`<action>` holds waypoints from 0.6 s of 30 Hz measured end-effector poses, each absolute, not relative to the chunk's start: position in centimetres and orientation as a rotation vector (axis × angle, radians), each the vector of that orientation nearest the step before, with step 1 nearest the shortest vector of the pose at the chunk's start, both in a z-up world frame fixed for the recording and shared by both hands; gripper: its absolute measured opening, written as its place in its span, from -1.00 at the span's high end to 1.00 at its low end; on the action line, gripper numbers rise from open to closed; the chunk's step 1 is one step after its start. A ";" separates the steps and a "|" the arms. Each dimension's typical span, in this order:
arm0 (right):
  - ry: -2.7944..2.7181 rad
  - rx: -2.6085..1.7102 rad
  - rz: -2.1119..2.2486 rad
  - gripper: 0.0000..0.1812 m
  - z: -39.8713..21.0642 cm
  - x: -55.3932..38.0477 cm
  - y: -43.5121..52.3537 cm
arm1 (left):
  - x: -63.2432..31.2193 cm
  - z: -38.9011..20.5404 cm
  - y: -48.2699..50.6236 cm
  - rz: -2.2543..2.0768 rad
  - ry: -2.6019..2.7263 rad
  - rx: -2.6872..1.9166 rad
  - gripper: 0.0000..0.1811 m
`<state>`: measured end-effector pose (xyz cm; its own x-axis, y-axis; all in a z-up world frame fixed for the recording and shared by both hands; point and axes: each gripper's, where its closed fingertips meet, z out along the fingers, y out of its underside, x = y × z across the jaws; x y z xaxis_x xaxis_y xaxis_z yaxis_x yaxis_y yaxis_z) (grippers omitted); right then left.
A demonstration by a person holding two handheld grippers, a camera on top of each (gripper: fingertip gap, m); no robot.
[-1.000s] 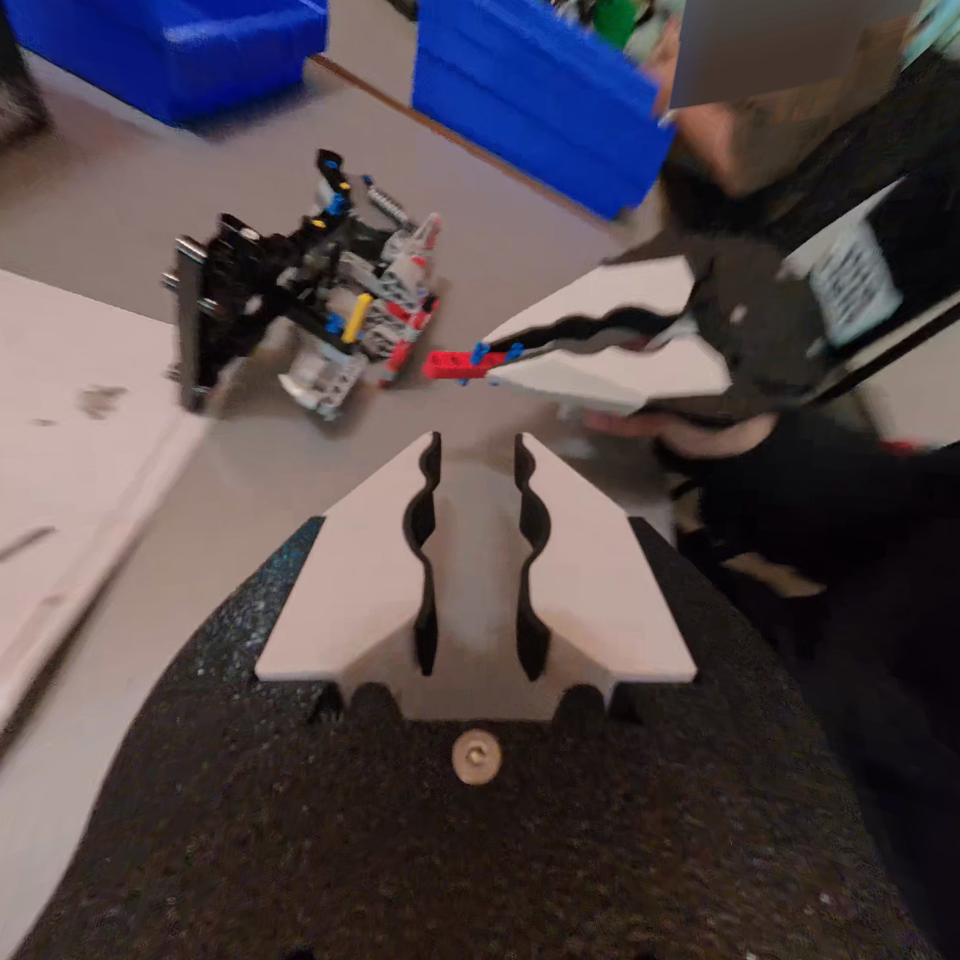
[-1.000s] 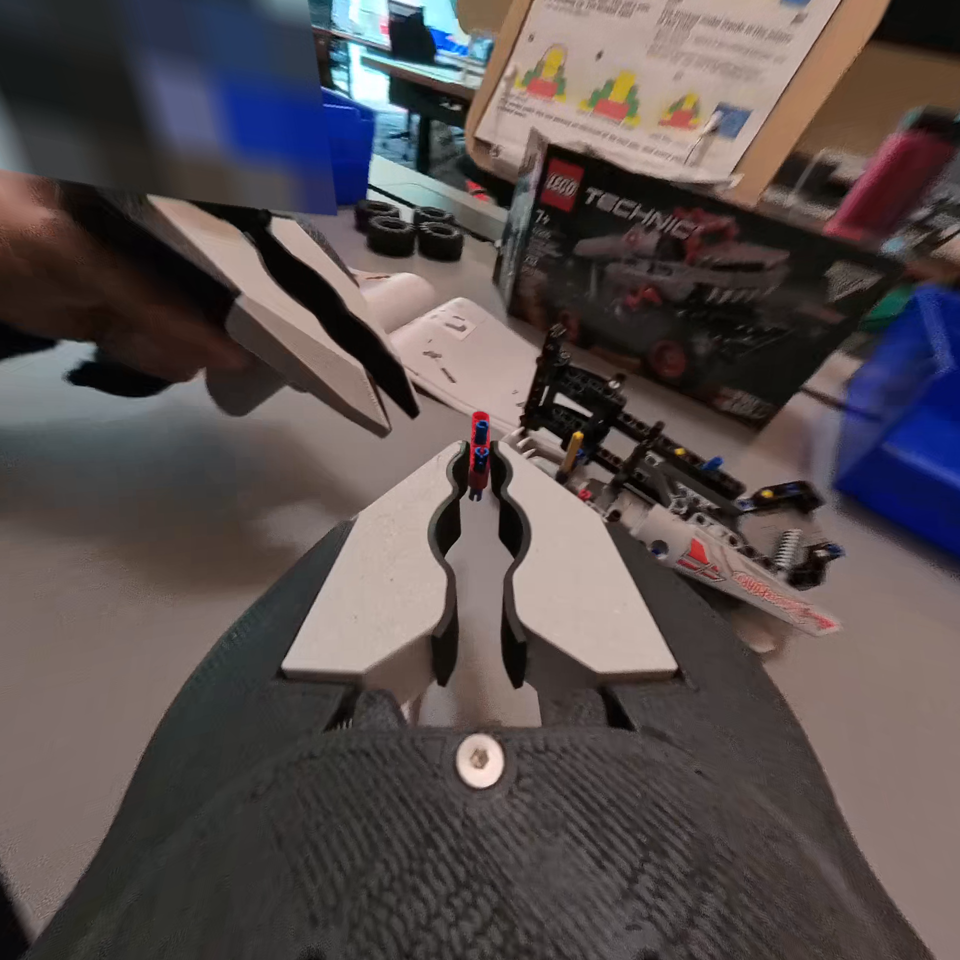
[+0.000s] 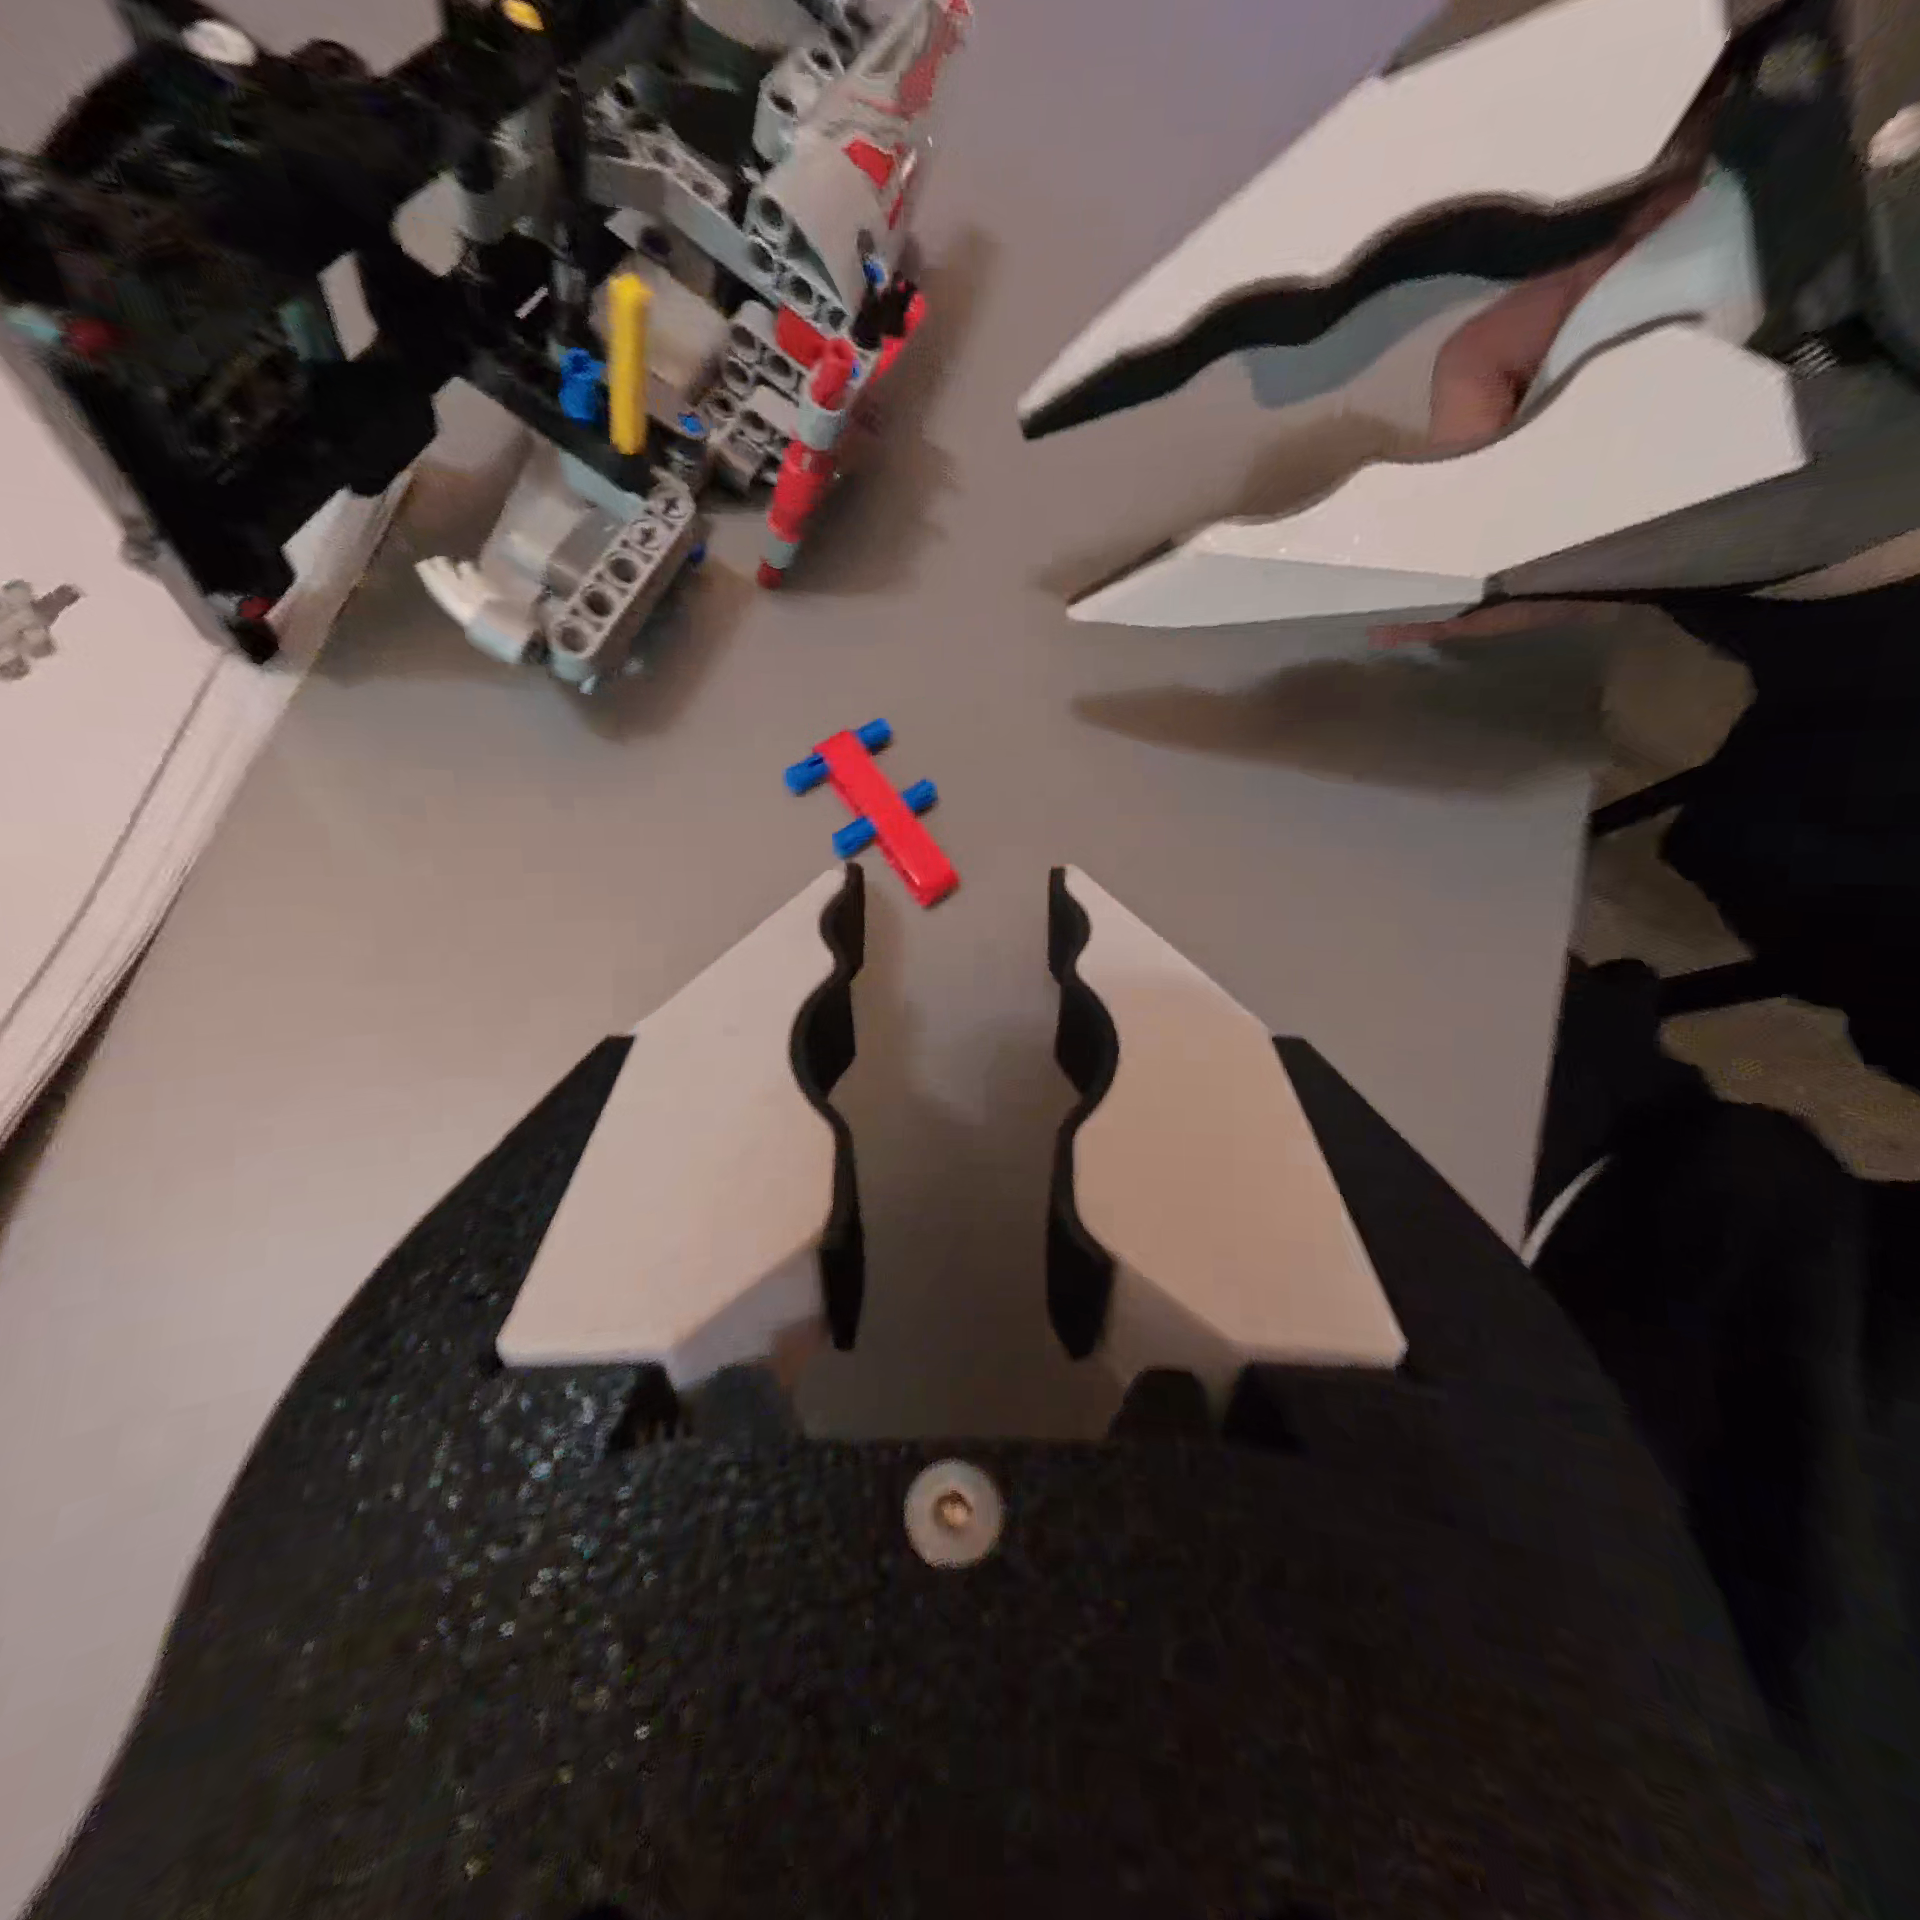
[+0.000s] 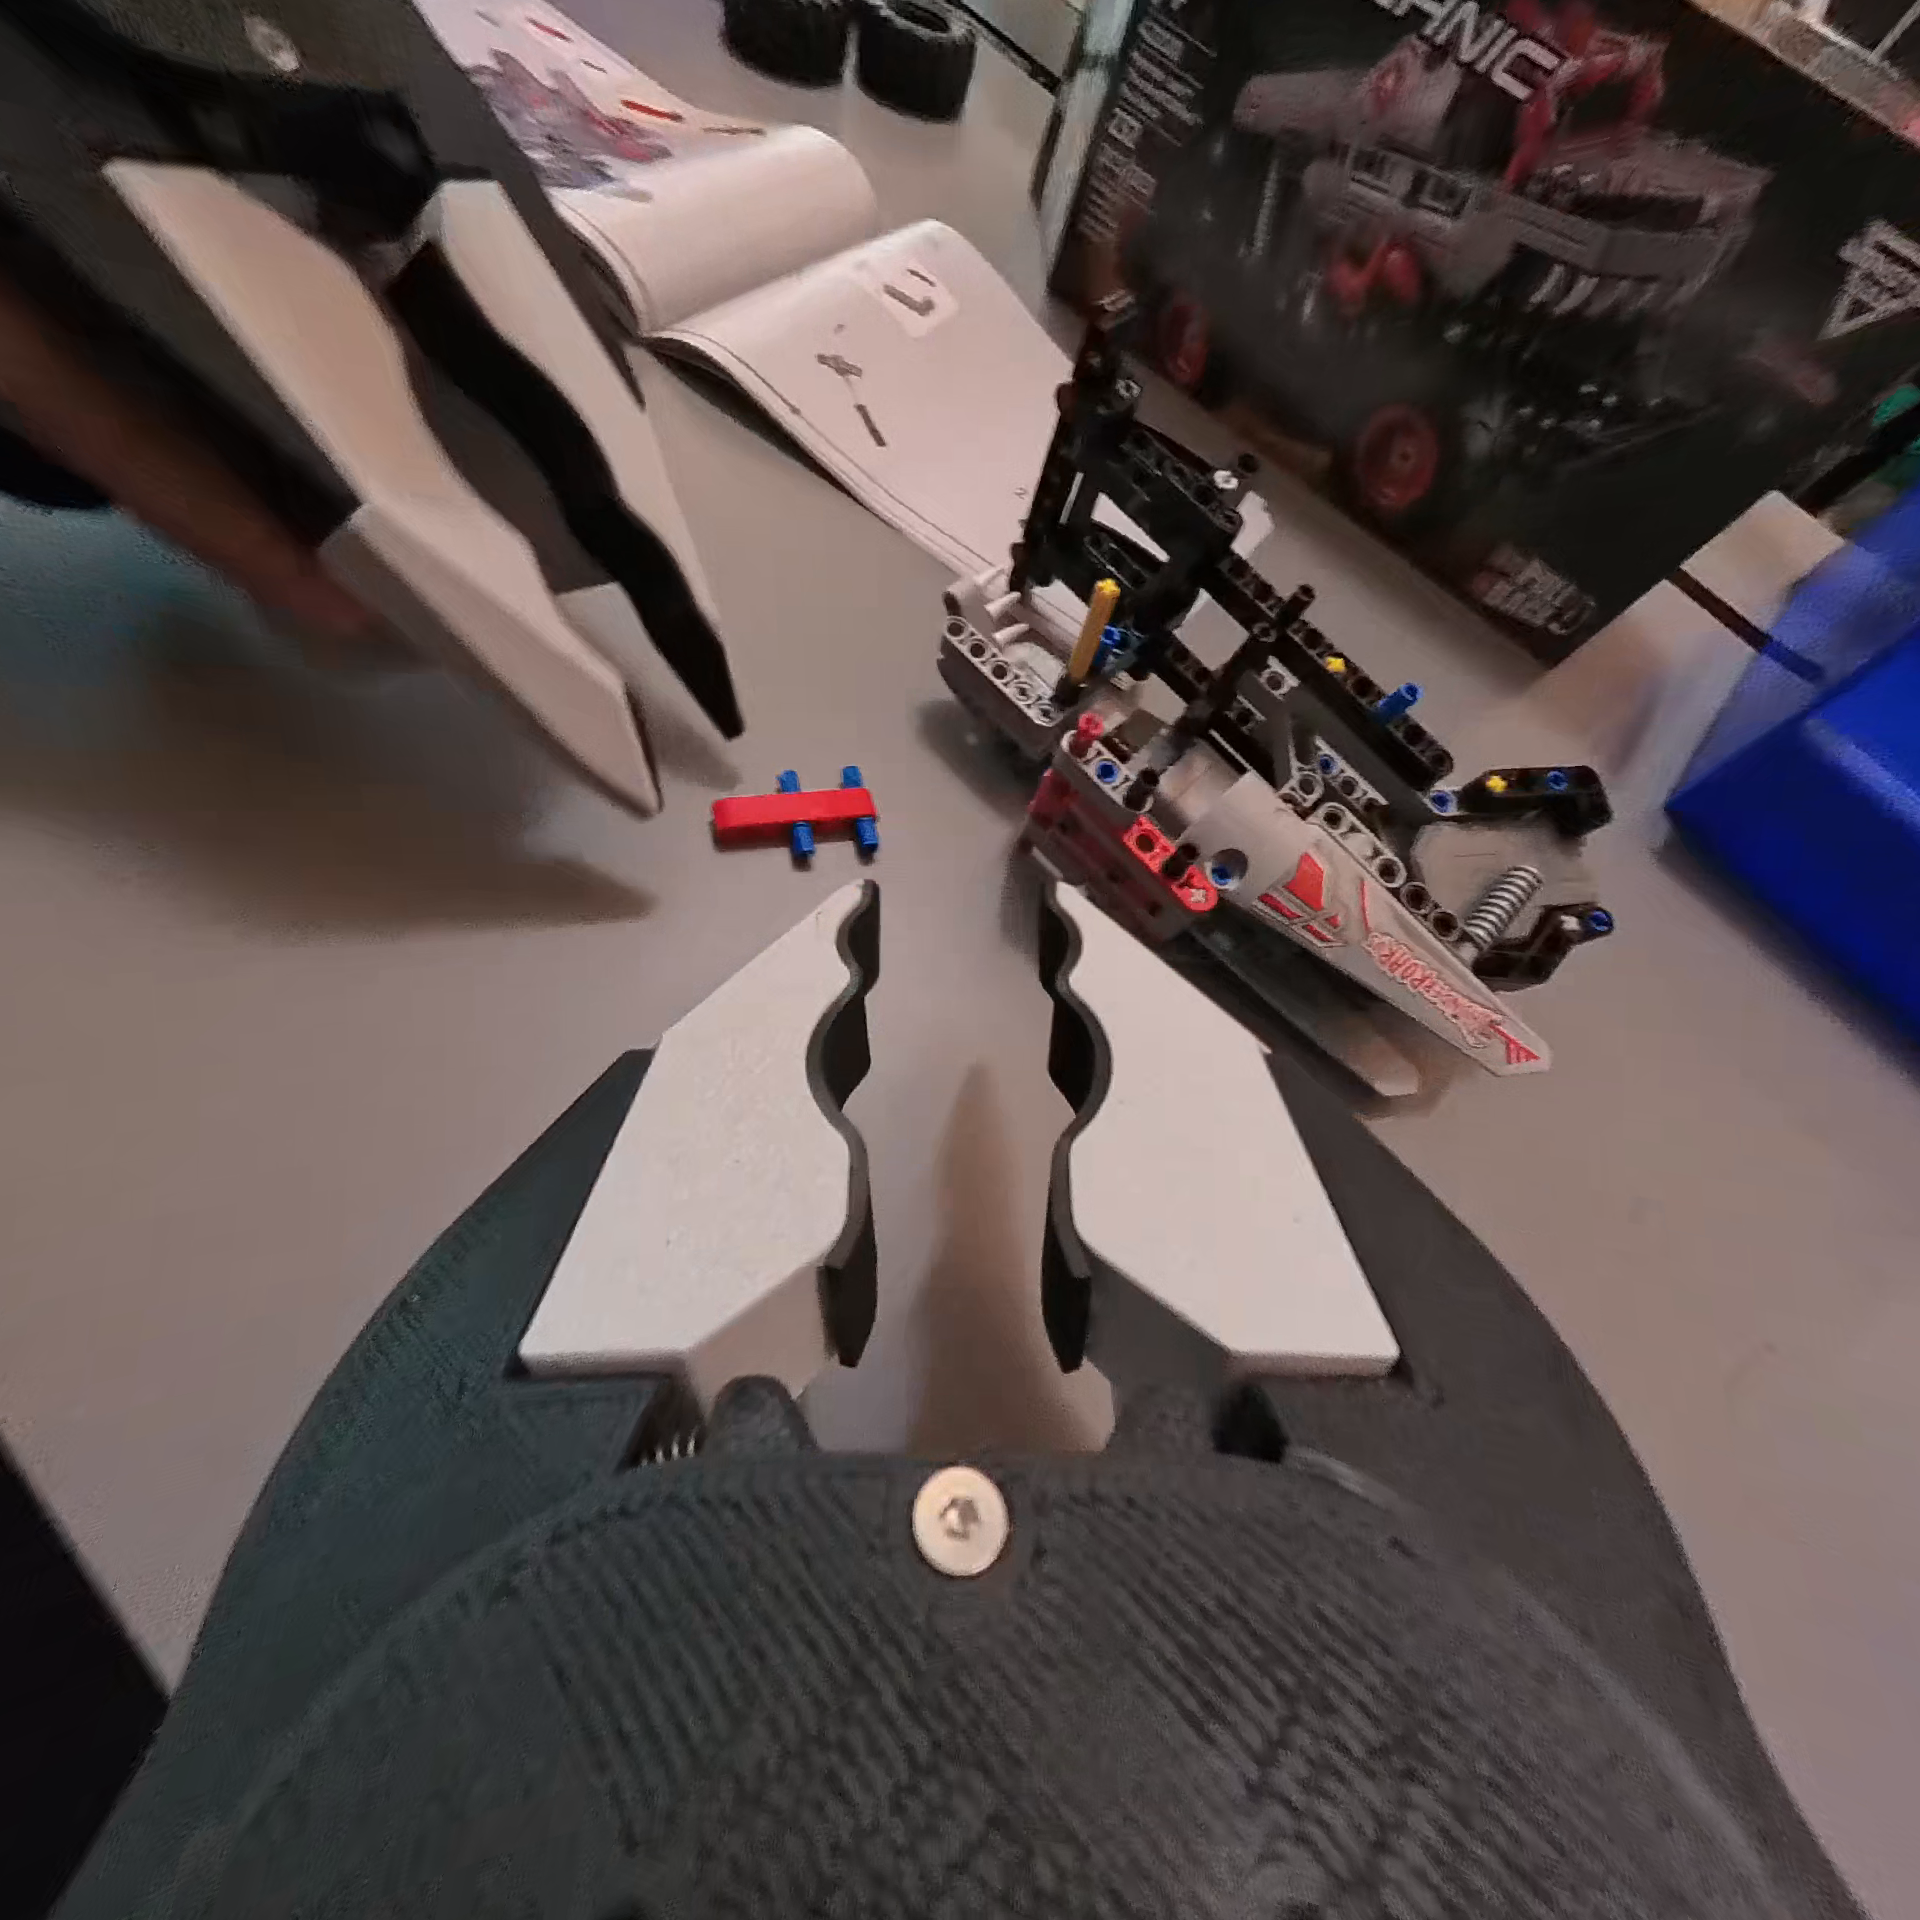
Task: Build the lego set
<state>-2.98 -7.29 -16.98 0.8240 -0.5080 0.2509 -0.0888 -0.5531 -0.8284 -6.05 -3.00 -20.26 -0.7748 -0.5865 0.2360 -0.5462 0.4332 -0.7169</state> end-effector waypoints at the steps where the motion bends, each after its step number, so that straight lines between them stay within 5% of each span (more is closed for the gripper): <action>1: 0.440 -2.108 -0.609 0.69 -17.1 -2.8 -7.2 | -5.7 -20.9 -3.1 -1.205 2.618 -1.019 0.78; 8: 0.489 -2.116 -0.478 0.67 -18.4 -3.3 -6.5 | -4.9 -21.0 -2.1 -1.067 2.561 -0.696 0.94; 13: 0.537 -1.945 -0.206 0.60 -16.7 -4.0 -6.0 | -5.6 -15.1 -2.3 -1.272 2.136 -0.027 0.94; 18: 0.264 -1.574 0.273 0.58 -10.9 -7.9 -4.4 | -8.3 -10.0 -2.6 -1.724 1.945 0.108 0.94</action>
